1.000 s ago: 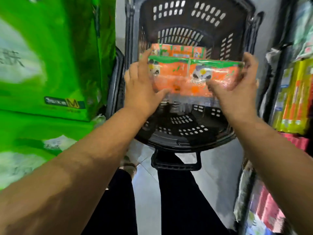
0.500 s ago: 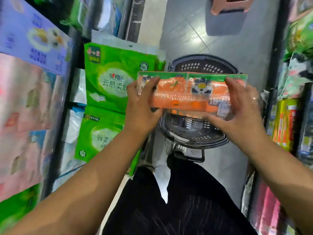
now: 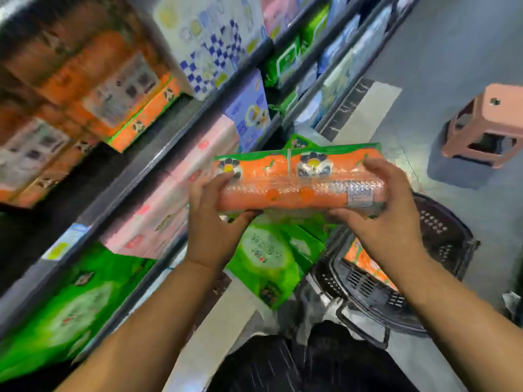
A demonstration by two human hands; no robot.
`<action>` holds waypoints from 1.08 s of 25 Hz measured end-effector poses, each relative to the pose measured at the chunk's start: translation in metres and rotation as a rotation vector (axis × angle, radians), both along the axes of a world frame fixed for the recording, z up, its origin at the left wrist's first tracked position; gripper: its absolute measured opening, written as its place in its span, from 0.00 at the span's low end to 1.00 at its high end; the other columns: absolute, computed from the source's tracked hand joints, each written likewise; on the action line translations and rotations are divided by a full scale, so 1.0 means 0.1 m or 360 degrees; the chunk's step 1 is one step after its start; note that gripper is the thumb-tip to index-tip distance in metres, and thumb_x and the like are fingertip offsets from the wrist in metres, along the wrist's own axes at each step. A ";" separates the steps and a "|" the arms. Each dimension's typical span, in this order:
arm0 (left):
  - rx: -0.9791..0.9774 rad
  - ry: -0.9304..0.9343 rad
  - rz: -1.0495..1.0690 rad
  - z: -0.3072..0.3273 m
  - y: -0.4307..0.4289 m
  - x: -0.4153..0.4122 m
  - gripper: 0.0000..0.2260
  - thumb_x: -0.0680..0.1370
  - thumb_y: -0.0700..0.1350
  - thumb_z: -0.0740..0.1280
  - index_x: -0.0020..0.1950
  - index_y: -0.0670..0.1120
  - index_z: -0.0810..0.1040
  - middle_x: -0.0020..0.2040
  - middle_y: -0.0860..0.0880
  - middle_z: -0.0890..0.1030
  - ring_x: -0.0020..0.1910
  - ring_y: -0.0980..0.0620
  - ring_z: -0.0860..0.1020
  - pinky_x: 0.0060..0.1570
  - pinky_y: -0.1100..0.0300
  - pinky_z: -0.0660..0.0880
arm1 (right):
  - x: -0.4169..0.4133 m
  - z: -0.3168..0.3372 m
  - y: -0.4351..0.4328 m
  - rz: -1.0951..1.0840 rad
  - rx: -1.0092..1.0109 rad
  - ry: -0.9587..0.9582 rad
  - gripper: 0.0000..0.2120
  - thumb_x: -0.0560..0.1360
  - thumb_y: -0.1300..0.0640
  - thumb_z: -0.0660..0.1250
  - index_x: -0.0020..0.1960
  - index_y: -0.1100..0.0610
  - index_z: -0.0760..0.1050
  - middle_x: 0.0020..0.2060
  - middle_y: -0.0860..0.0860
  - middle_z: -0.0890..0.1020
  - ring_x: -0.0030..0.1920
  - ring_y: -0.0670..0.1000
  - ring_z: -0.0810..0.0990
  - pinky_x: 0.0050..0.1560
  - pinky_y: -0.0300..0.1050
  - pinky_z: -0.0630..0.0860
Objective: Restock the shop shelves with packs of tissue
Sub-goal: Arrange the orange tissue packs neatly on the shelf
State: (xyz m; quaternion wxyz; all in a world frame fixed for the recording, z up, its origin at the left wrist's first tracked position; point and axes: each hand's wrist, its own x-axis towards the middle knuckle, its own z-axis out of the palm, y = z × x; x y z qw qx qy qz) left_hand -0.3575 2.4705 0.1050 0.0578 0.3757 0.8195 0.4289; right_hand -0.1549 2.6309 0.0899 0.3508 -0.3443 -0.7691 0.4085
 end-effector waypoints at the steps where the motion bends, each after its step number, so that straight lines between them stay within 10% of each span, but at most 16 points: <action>1: 0.0033 0.0003 0.0064 0.08 -0.19 -0.14 0.31 0.63 0.59 0.73 0.63 0.51 0.74 0.61 0.43 0.73 0.61 0.55 0.70 0.64 0.71 0.63 | -0.20 0.08 -0.11 0.0050 0.0009 0.0043 0.37 0.59 0.48 0.79 0.63 0.40 0.66 0.64 0.52 0.72 0.66 0.53 0.71 0.68 0.44 0.66; 12: 0.0223 0.0427 0.0622 0.82 -1.90 -0.80 0.29 0.65 0.45 0.80 0.62 0.44 0.74 0.62 0.43 0.67 0.58 0.63 0.64 0.57 0.81 0.60 | -1.66 0.82 -1.18 0.0705 0.0253 0.0398 0.32 0.63 0.44 0.75 0.61 0.28 0.64 0.59 0.39 0.70 0.64 0.48 0.72 0.67 0.47 0.69; 18: 0.0303 0.0679 0.0922 0.83 -2.24 -0.92 0.28 0.66 0.48 0.78 0.61 0.49 0.71 0.61 0.43 0.65 0.62 0.55 0.66 0.60 0.77 0.63 | -2.29 0.87 -1.25 0.1079 0.0359 0.0526 0.30 0.67 0.47 0.76 0.64 0.40 0.66 0.64 0.56 0.68 0.68 0.57 0.70 0.66 0.59 0.70; 23: 0.0264 0.0715 0.1133 0.82 -2.25 -1.03 0.26 0.68 0.52 0.75 0.62 0.51 0.69 0.62 0.45 0.63 0.63 0.53 0.66 0.60 0.75 0.66 | -2.82 0.86 -1.18 0.1275 0.0445 0.0526 0.32 0.67 0.51 0.76 0.65 0.55 0.64 0.65 0.66 0.67 0.68 0.58 0.69 0.69 0.52 0.68; 27: 0.0186 0.0696 0.1297 0.77 -2.20 -1.11 0.26 0.68 0.57 0.73 0.62 0.52 0.68 0.63 0.47 0.63 0.61 0.48 0.70 0.55 0.65 0.70 | -3.11 0.84 -1.15 0.1421 0.0569 0.0574 0.29 0.69 0.51 0.71 0.64 0.57 0.64 0.64 0.70 0.66 0.66 0.44 0.63 0.68 0.28 0.59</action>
